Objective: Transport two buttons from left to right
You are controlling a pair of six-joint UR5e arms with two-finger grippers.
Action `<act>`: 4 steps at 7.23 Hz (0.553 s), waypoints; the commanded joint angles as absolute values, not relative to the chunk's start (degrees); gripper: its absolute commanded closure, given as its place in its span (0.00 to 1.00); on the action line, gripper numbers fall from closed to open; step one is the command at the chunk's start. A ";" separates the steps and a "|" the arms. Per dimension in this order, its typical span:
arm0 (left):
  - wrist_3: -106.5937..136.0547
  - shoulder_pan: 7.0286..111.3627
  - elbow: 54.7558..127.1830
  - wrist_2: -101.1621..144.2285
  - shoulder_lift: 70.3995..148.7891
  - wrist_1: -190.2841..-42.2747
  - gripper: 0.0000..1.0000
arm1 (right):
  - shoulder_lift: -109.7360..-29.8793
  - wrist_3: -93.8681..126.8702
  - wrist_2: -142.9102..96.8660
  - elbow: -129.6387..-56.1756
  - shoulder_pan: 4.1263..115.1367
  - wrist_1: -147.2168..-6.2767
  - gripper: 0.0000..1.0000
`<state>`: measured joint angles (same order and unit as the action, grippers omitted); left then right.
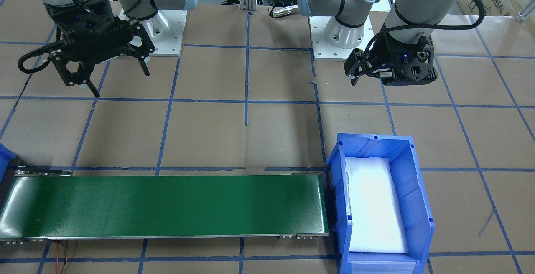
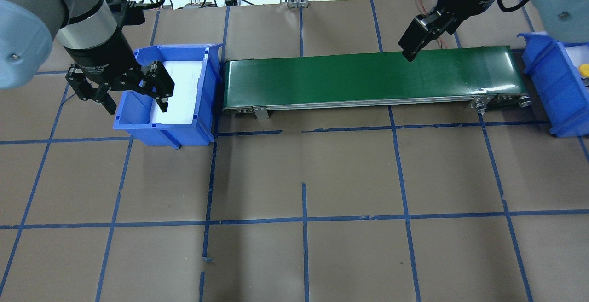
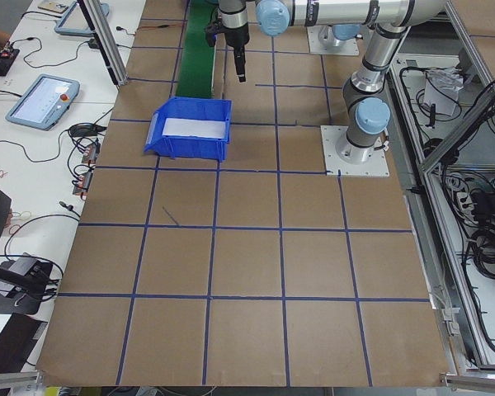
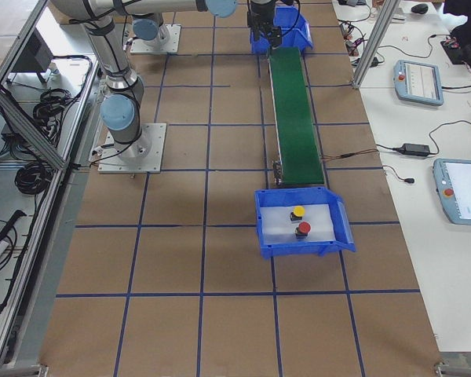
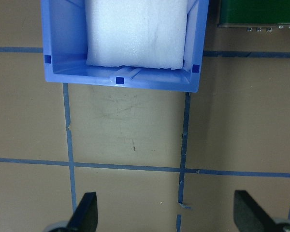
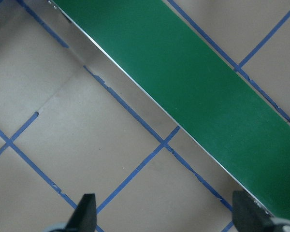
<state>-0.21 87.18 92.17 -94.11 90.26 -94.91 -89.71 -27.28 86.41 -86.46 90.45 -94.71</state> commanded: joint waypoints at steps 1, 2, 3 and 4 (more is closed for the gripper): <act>-0.53 87.19 92.20 -93.87 90.26 -94.75 0.00 | -90.09 -9.57 86.84 -86.57 90.88 -93.87 0.00; -0.09 87.36 92.11 -93.78 90.35 -94.40 0.00 | -90.17 -7.84 86.84 -86.49 90.88 -93.87 0.00; -0.35 87.36 92.20 -93.78 90.35 -93.26 0.00 | -90.44 -5.82 86.75 -86.75 91.05 -94.04 0.00; -0.44 87.45 92.28 -93.78 90.35 -93.25 0.00 | -90.35 -3.80 85.62 -87.18 90.97 -96.31 0.00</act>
<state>-0.33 87.37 92.20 -93.80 90.34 -93.65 -90.31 -6.54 86.47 -86.79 90.95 -94.63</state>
